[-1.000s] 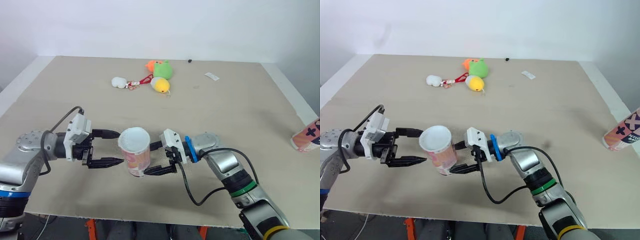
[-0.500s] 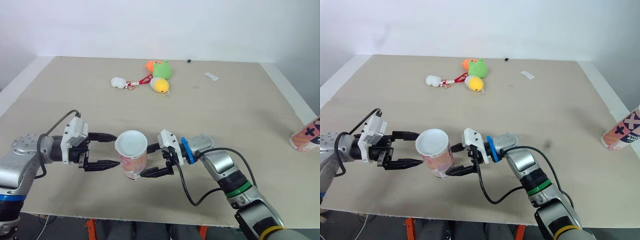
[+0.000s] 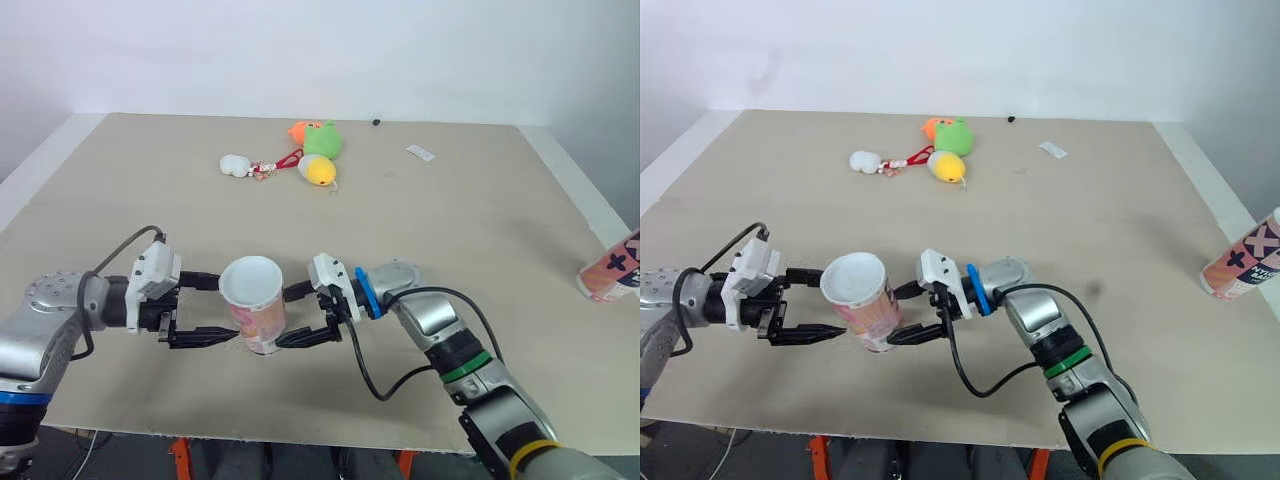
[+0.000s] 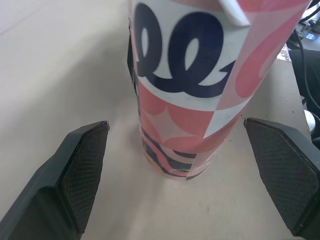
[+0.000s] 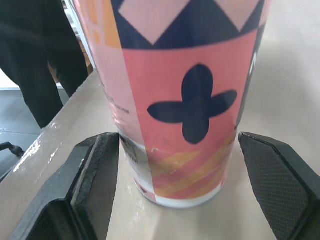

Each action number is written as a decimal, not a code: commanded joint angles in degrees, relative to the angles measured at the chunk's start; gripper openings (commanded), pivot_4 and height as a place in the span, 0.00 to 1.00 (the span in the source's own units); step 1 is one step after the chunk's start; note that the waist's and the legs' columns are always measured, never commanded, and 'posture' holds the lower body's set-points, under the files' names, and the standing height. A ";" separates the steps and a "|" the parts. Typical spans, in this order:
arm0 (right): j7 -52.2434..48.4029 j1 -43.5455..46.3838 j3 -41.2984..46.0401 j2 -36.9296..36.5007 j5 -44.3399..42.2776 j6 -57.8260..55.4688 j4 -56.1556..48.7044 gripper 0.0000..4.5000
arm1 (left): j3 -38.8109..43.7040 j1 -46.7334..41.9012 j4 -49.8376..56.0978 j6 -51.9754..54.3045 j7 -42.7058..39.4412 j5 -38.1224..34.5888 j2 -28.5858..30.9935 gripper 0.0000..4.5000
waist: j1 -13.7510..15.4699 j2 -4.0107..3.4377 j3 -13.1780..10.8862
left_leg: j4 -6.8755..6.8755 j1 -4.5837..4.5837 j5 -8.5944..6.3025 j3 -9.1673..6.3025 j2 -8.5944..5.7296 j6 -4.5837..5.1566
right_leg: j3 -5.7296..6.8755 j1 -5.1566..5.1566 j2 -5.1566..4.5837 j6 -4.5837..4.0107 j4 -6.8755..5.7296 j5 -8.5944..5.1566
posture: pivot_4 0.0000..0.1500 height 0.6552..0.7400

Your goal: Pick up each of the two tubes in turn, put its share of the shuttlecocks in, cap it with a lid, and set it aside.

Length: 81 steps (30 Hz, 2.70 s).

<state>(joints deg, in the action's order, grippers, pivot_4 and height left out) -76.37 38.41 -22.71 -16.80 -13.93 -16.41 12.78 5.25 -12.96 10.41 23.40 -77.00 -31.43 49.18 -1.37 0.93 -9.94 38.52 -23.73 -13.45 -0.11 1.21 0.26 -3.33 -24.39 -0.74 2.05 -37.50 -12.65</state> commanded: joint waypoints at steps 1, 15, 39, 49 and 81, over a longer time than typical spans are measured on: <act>-0.98 1.18 -0.25 0.67 -0.14 0.74 -0.09 0.91 | 0.50 0.11 1.25 -0.97 -0.01 0.10 0.80 1.00 | 0.00 0.00 0.00 | 0.00 0.00 0.00 0.00 0.02 0.00 | 0.00 -0.01 0.02 -0.01 0.00 0.00 | 1.00 0.91; -1.69 1.31 -0.29 2.58 1.13 1.72 4.60 0.91 | 5.60 3.75 0.55 3.55 -0.75 -2.52 5.99 1.00 | -0.09 0.01 -0.01 | -0.08 0.19 0.00 0.11 0.41 0.00 | -0.07 -0.02 0.52 -0.33 -0.03 0.06 | 1.00 0.91; -2.85 0.79 0.34 -0.38 1.24 0.76 1.48 0.91 | 0.21 3.30 -10.82 -13.60 0.67 6.99 -2.35 1.00 | -0.02 0.10 -0.02 | -0.13 0.48 -0.01 0.10 0.46 -0.02 | -0.07 -0.05 0.61 -0.67 -0.64 -0.26 | 1.00 0.91; -1.60 0.98 0.28 0.05 1.20 0.20 0.69 0.91 | -3.25 -0.96 -12.60 -15.59 0.65 8.38 -5.90 1.00 | -0.03 0.12 -0.02 | -0.14 0.48 -0.01 0.10 0.46 -0.02 | -0.09 -0.06 0.65 -0.66 -0.64 -0.26 | 1.00 0.91; -4.96 2.06 -1.37 3.99 0.61 -2.63 3.70 0.74 | -5.30 -4.85 -9.32 -11.23 2.93 9.00 -8.68 1.00 | -0.07 0.12 -0.02 | -0.14 0.48 -0.01 0.05 0.46 -0.02 | -0.10 -0.03 0.69 -0.65 -0.65 -0.27 | 1.00 0.91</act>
<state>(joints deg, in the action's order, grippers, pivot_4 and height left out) -79.66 39.77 -22.17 -15.25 -12.07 -19.39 17.73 -0.12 -16.64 -1.56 12.40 -74.92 -21.26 41.10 -1.44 1.05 -9.96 38.38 -23.25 -13.46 -0.06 1.67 0.24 -3.42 -24.42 -0.05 1.40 -38.15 -12.92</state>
